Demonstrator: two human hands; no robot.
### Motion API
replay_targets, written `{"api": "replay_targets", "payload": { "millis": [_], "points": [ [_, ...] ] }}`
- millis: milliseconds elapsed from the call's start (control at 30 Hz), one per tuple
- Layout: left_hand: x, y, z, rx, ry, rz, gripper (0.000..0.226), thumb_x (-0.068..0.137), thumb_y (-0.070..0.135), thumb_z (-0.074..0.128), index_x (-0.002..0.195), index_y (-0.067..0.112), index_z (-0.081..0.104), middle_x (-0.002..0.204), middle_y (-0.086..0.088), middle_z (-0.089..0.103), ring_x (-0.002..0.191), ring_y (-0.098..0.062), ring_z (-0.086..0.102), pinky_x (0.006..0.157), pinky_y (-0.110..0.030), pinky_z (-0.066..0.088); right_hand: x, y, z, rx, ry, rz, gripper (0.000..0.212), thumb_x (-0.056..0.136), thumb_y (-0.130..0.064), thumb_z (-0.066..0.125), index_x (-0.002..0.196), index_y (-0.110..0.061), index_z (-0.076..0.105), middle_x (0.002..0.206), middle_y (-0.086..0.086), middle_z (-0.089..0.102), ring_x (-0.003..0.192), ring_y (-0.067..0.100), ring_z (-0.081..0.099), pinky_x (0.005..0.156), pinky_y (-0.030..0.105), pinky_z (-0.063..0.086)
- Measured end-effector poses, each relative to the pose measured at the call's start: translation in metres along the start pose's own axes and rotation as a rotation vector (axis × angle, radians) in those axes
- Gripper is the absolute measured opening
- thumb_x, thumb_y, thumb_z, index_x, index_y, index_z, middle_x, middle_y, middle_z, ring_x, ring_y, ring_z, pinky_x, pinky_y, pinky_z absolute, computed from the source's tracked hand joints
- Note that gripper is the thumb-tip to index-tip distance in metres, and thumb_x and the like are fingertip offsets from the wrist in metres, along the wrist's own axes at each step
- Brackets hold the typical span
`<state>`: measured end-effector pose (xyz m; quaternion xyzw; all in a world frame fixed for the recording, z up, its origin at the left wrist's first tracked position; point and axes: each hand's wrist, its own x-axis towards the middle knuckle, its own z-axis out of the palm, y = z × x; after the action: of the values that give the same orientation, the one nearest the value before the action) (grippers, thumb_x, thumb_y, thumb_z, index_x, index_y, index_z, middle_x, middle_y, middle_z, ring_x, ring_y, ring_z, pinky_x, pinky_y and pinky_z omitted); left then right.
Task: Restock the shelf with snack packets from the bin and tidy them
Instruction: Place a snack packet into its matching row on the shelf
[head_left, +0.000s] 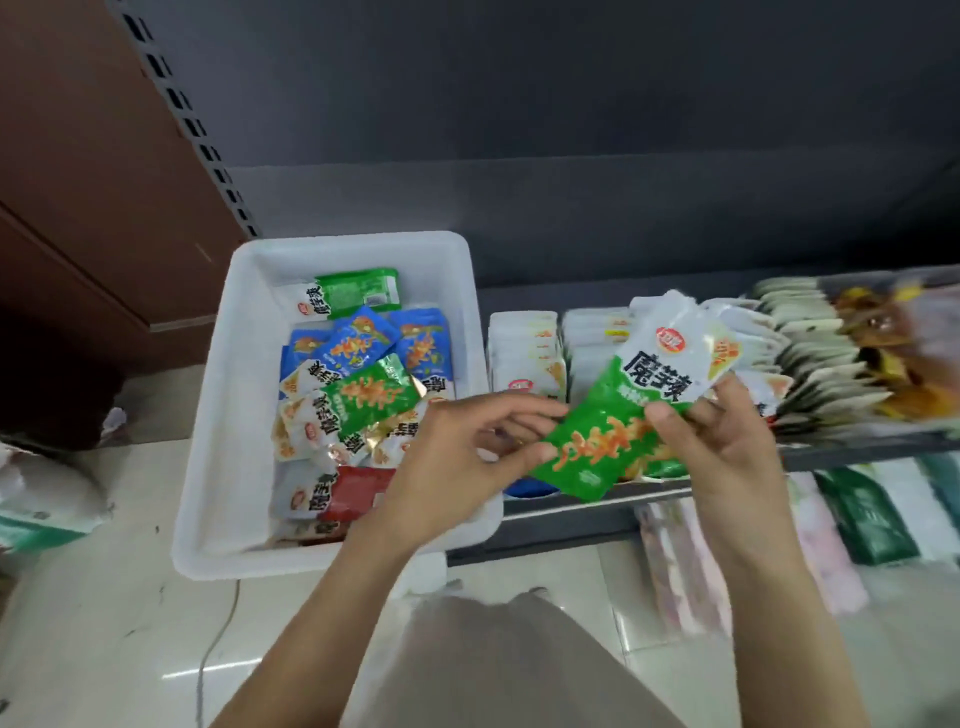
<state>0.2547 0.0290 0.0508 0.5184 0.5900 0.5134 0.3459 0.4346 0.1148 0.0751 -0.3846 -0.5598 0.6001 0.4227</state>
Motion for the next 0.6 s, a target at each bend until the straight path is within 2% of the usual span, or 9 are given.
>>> {"api": "replay_targets", "payload": {
  "millis": [100, 200, 300, 367, 400, 467, 533, 600],
  "points": [
    [0.010, -0.009, 0.045, 0.215, 0.015, 0.080, 0.031, 0.079, 0.008, 0.071, 0.107, 0.021, 0.068, 0.086, 0.015, 0.067, 0.079, 0.004, 0.062, 0.075, -0.017, 0.052, -0.007, -0.007, -0.063, -0.092, 0.231, -0.130, 0.032, 0.079, -0.019, 0.064, 0.110, -0.027, 0.058, 0.097, -0.012, 0.069, 0.092, 0.002, 0.062, 0.079, 0.016, 0.049],
    [0.015, -0.019, 0.084, 0.407, 0.029, 0.072, 0.028, 0.082, 0.020, 0.061, 0.109, 0.022, 0.066, 0.090, 0.009, 0.069, 0.081, 0.001, 0.063, 0.076, -0.028, 0.054, -0.003, -0.004, -0.107, -0.210, 0.306, -0.180, 0.025, 0.085, -0.021, 0.062, 0.107, -0.032, 0.058, 0.097, -0.016, 0.067, 0.092, -0.001, 0.060, 0.081, 0.015, 0.047],
    [0.013, -0.031, 0.116, 0.532, 0.031, 0.016, 0.031, 0.082, 0.026, 0.053, 0.112, 0.023, 0.062, 0.095, 0.004, 0.068, 0.083, -0.012, 0.066, 0.076, -0.039, 0.055, 0.005, 0.009, -0.121, -0.265, 0.190, -0.156, 0.024, 0.090, -0.007, 0.057, 0.103, -0.026, 0.052, 0.085, -0.024, 0.064, 0.082, -0.009, 0.057, 0.072, 0.008, 0.045],
    [0.011, -0.038, 0.131, 0.558, 0.082, 0.007, 0.029, 0.082, 0.025, 0.053, 0.110, 0.023, 0.061, 0.098, 0.002, 0.068, 0.082, -0.013, 0.067, 0.069, -0.039, 0.056, 0.013, 0.023, -0.119, -0.265, 0.074, -0.144, 0.027, 0.091, -0.001, 0.055, 0.100, -0.025, 0.049, 0.083, -0.030, 0.063, 0.082, -0.012, 0.058, 0.070, 0.006, 0.044],
    [0.009, -0.040, 0.137, 0.563, 0.111, 0.002, 0.029, 0.082, 0.023, 0.054, 0.110, 0.023, 0.060, 0.100, 0.001, 0.068, 0.081, -0.013, 0.067, 0.067, -0.039, 0.057, 0.019, 0.031, -0.118, -0.266, 0.008, -0.136, 0.027, 0.091, 0.000, 0.055, 0.103, -0.024, 0.050, 0.089, -0.028, 0.064, 0.089, -0.009, 0.059, 0.073, 0.008, 0.045],
    [0.006, -0.042, 0.147, 0.570, 0.144, -0.025, 0.031, 0.082, 0.020, 0.056, 0.113, 0.022, 0.060, 0.102, 0.000, 0.067, 0.083, -0.013, 0.067, 0.067, -0.038, 0.056, 0.033, 0.056, -0.118, -0.367, -0.097, -0.117, 0.025, 0.092, -0.004, 0.056, 0.110, -0.021, 0.052, 0.101, -0.016, 0.067, 0.100, 0.006, 0.063, 0.079, 0.023, 0.051],
    [0.005, -0.044, 0.153, 0.574, 0.150, -0.060, 0.034, 0.082, 0.023, 0.053, 0.115, 0.022, 0.058, 0.104, 0.000, 0.066, 0.085, -0.014, 0.067, 0.070, -0.039, 0.056, 0.046, 0.081, -0.120, -0.564, -0.199, -0.126, 0.022, 0.093, -0.013, 0.058, 0.113, -0.019, 0.053, 0.101, -0.010, 0.068, 0.096, 0.012, 0.065, 0.078, 0.036, 0.053],
    [0.006, -0.045, 0.160, 0.577, 0.155, -0.093, 0.035, 0.083, 0.025, 0.052, 0.117, 0.022, 0.058, 0.107, 0.001, 0.066, 0.088, -0.015, 0.066, 0.072, -0.039, 0.056, 0.055, 0.097, -0.124, -0.657, -0.254, -0.123, 0.032, 0.092, -0.016, 0.059, 0.123, -0.015, 0.051, 0.107, -0.002, 0.069, 0.099, 0.015, 0.065, 0.081, 0.043, 0.054]
  ]
}}
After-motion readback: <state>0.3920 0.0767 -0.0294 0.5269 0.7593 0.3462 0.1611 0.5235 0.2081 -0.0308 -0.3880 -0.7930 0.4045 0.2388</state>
